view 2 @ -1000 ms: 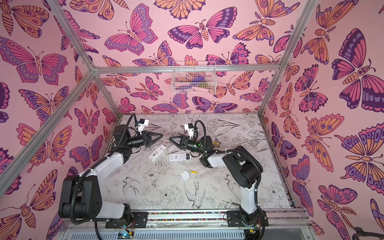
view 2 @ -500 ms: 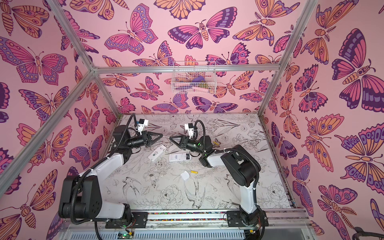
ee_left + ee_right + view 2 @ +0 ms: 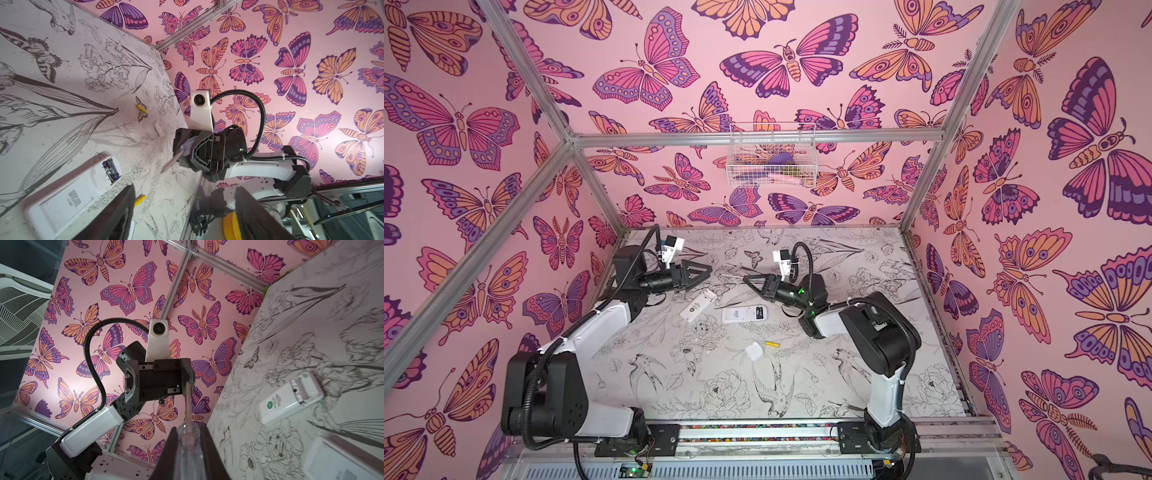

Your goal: Unload the batteries from the remote control

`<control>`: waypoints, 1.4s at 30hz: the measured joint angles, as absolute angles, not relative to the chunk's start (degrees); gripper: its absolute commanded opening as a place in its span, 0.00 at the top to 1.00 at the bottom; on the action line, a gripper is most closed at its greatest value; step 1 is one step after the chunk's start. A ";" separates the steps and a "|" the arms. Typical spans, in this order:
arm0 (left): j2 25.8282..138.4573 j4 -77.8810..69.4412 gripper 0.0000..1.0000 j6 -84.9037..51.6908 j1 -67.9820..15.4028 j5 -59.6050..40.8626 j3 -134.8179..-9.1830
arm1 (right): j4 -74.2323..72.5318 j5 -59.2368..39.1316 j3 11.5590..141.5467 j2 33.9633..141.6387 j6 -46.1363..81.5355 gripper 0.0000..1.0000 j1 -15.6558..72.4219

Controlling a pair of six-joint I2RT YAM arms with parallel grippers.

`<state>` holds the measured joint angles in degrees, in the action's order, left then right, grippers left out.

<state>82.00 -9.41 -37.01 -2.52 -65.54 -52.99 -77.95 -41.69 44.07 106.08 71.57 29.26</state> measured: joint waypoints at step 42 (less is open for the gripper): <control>110.54 30.11 0.00 55.51 -26.68 -32.14 -75.44 | 9.02 -34.68 38.81 58.70 -3.07 1.00 21.12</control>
<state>110.54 30.11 55.51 -26.68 -32.14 -75.44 9.02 -34.68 38.81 58.70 -3.07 21.12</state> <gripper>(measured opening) 0.999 0.176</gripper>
